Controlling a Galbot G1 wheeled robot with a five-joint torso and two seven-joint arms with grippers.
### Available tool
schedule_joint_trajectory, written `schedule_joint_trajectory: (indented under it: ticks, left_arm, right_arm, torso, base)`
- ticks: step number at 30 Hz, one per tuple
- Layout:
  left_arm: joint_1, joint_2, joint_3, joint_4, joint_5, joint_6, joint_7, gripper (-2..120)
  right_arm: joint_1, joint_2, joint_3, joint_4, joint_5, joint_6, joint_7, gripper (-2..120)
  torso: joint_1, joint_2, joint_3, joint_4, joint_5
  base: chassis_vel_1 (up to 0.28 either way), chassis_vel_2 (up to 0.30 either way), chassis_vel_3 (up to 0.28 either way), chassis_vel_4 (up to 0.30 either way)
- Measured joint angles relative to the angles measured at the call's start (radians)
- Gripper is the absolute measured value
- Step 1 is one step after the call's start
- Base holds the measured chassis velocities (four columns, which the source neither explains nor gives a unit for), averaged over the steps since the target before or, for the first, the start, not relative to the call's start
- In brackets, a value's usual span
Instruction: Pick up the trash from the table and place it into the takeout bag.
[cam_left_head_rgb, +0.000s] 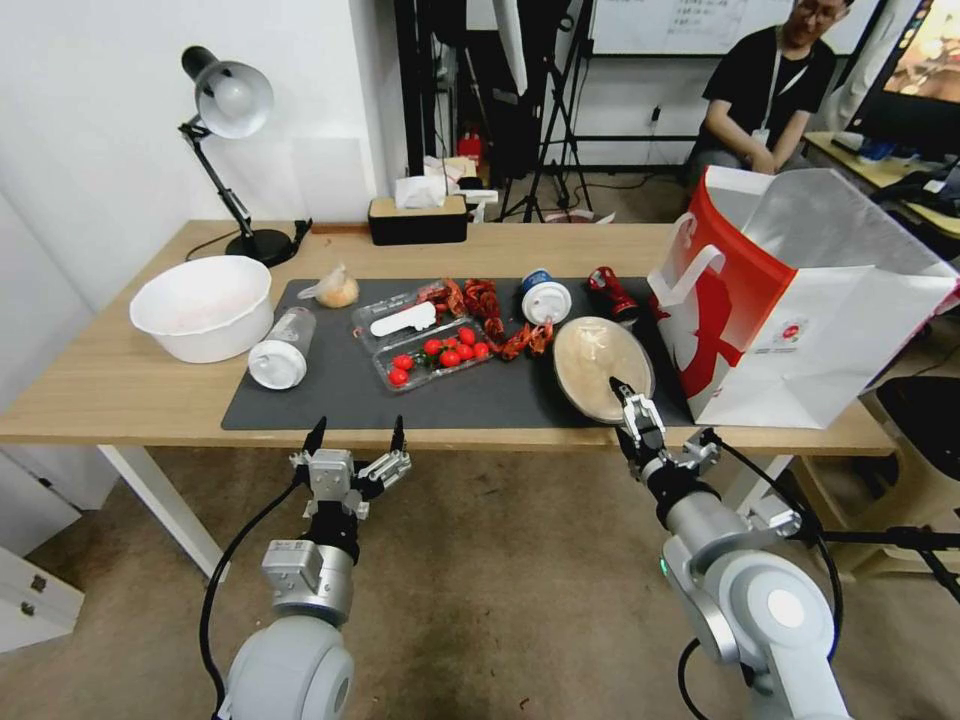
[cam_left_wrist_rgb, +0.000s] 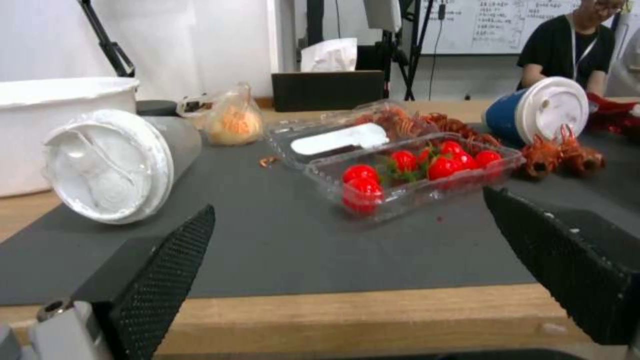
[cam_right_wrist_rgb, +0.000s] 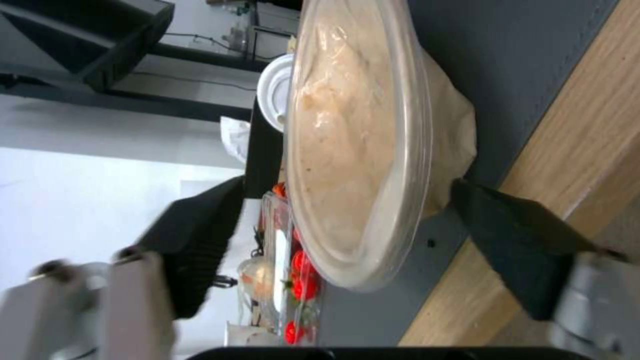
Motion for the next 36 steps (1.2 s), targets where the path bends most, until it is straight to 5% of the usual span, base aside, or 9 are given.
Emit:
schedule_joint_trajectory:
  ticks: [21, 31, 33, 36]
  left_arm:
    - [0.012, 0.001, -0.001, 0.003, -0.014, -0.017, -0.007, 100]
    - [0.009, -0.005, 0.003, 0.002, -0.01, -0.017, -0.014, 100]
    - [0.007, -0.011, 0.003, -0.001, -0.007, -0.016, -0.02, 100]
    - [0.008, -0.014, 0.002, -0.003, -0.007, -0.016, -0.021, 100]
  right_arm:
    - [-0.027, 0.003, 0.01, -0.001, -0.028, 0.022, -0.037, 1]
    - [-0.049, -0.015, 0.012, 0.026, -0.194, 0.022, -0.166, 0]
    - [-0.061, -0.039, 0.019, 0.039, -0.383, 0.026, -0.256, 0]
    - [-0.068, -0.056, 0.025, 0.044, -0.494, 0.04, -0.315, 0]
  torso:
    - [0.0, 0.0, 0.0, -0.0001, 0.0001]
    - [0.0, 0.0, 0.0, -0.0001, 0.0]
    - [0.0, 0.0, 0.0, -0.0002, 0.0003]
    - [0.0, 0.0, 0.0, -0.0002, 0.0002]
  base:
    - [0.0, 0.0, 0.0, 0.0]
    - [0.0, 0.0, 0.0, 0.0]
    - [0.0, 0.0, 0.0, 0.0]
    - [0.0, 0.0, 0.0, 0.0]
